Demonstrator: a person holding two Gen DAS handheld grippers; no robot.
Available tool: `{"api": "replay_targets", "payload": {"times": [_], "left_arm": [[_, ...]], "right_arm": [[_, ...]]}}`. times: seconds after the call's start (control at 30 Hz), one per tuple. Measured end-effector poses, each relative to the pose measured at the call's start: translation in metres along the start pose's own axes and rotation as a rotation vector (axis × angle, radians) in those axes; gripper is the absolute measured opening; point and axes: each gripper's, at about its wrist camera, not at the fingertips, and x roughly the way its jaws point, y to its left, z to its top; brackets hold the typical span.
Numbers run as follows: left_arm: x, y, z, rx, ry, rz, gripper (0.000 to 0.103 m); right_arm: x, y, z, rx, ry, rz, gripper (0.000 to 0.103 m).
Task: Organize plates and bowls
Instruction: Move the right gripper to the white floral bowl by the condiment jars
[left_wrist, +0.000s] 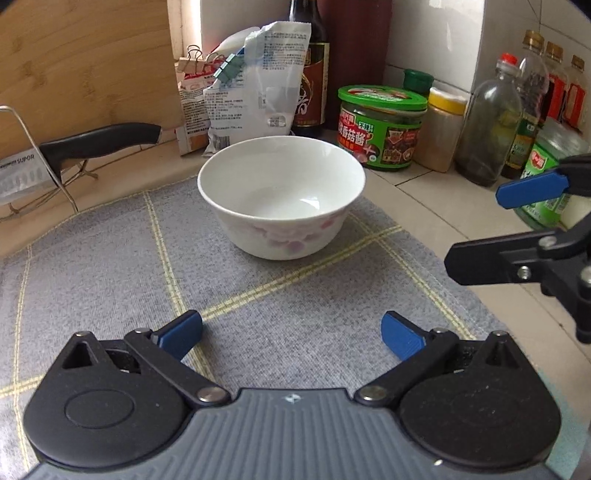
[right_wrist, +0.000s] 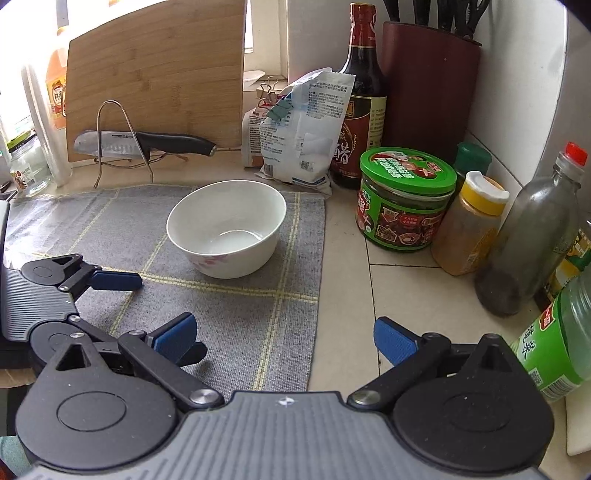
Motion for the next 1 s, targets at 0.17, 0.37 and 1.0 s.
{"api": "replay_targets", "payload": {"times": [0.17, 0.37, 1.0], "left_arm": [[0.002, 0.002, 0.001, -0.010, -0.023, -0.004, 0.103], [-0.001, 0.003, -0.004, -0.012, -0.078, -0.006, 0.102], [0.011, -0.003, 0.012, -0.037, -0.130, 0.042, 0.102]], "right_arm": [[0.006, -0.002, 0.005, -0.006, 0.001, 0.021, 0.103], [0.013, -0.004, 0.011, -0.007, 0.002, 0.046, 0.103], [0.044, -0.008, 0.044, -0.034, 0.001, 0.128, 0.103]]}}
